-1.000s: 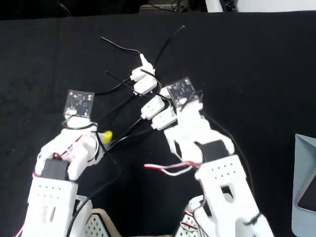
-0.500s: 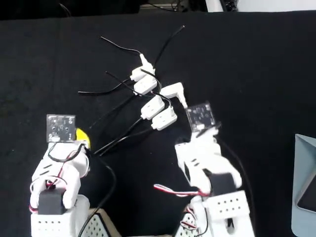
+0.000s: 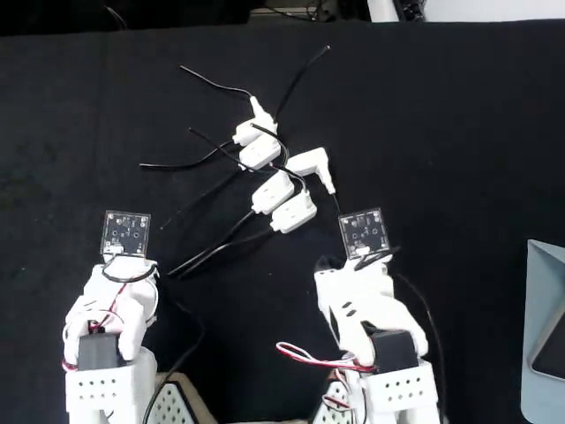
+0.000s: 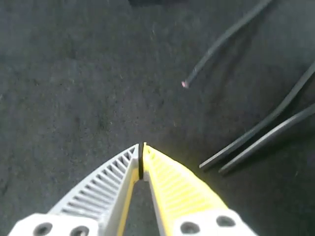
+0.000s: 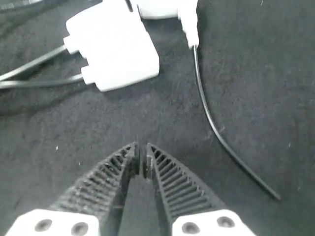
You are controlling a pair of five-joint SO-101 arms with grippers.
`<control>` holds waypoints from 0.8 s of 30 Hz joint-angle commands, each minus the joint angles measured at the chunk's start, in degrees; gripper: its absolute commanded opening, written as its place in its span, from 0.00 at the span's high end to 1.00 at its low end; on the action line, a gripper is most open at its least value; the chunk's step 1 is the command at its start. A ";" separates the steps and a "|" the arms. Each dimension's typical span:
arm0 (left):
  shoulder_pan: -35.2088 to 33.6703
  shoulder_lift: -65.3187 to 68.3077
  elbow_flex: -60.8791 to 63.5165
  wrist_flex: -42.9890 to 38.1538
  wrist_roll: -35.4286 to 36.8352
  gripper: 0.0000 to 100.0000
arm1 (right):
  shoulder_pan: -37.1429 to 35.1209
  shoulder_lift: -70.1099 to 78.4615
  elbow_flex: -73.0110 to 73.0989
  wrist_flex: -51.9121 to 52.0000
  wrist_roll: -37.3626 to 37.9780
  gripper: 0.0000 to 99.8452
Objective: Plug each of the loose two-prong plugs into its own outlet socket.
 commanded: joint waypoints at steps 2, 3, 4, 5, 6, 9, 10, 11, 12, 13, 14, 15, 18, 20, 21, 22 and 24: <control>-0.22 -0.44 1.63 -0.26 -0.88 0.97 | 0.62 -4.00 -0.13 5.01 -0.53 0.98; -0.22 -0.44 1.63 -0.18 -0.88 0.97 | 0.62 -4.00 -0.13 6.68 -0.26 0.98; -0.66 -0.44 1.63 -0.09 -0.88 0.97 | 0.70 -4.00 -0.13 8.18 -0.26 0.98; -0.75 -0.35 1.63 0.26 -0.88 0.97 | 0.70 -4.00 -0.13 9.41 -0.44 0.98; -0.75 -0.18 1.71 0.35 -0.88 0.97 | 0.70 -4.00 -0.13 10.64 -0.44 0.98; -0.75 -0.18 1.71 0.35 -0.79 0.97 | 0.70 -4.00 -0.13 10.99 -0.35 0.99; -0.66 -0.18 1.71 0.35 -0.70 0.97 | 0.70 -4.00 -0.13 10.99 -0.35 0.99; -0.57 -0.18 1.71 0.35 -0.79 0.97 | 0.70 -4.00 -0.13 10.99 -0.26 0.99; -0.57 -0.18 1.71 0.35 -0.79 0.97 | 0.70 -4.00 -0.13 10.99 -0.26 0.99; -0.66 -0.18 1.71 0.35 -0.70 0.97 | 0.70 -4.00 -0.13 10.99 -0.26 0.99; -0.66 -0.18 1.71 0.35 -0.62 0.97 | 0.70 -4.00 -0.13 10.99 -0.26 0.99; -0.66 -0.18 1.71 0.35 -0.62 0.97 | 0.70 -4.00 -0.13 10.99 -0.26 0.99; -0.57 -0.09 1.71 0.35 -0.62 0.97 | 0.70 -4.00 -0.13 10.99 -0.26 0.99; -0.57 -0.09 1.71 0.35 -0.62 0.97 | 0.70 -4.00 -0.13 10.99 -0.26 0.99; -0.57 -0.09 1.71 0.35 -0.62 0.97 | 0.70 -4.00 -0.13 10.99 -0.26 0.99; -0.66 -0.09 1.71 0.35 -0.62 0.97 | 0.70 -4.00 -0.13 10.99 -0.26 0.99; -0.66 -0.09 1.71 0.35 -0.62 0.97 | 0.70 -4.00 -0.13 10.99 -0.26 0.99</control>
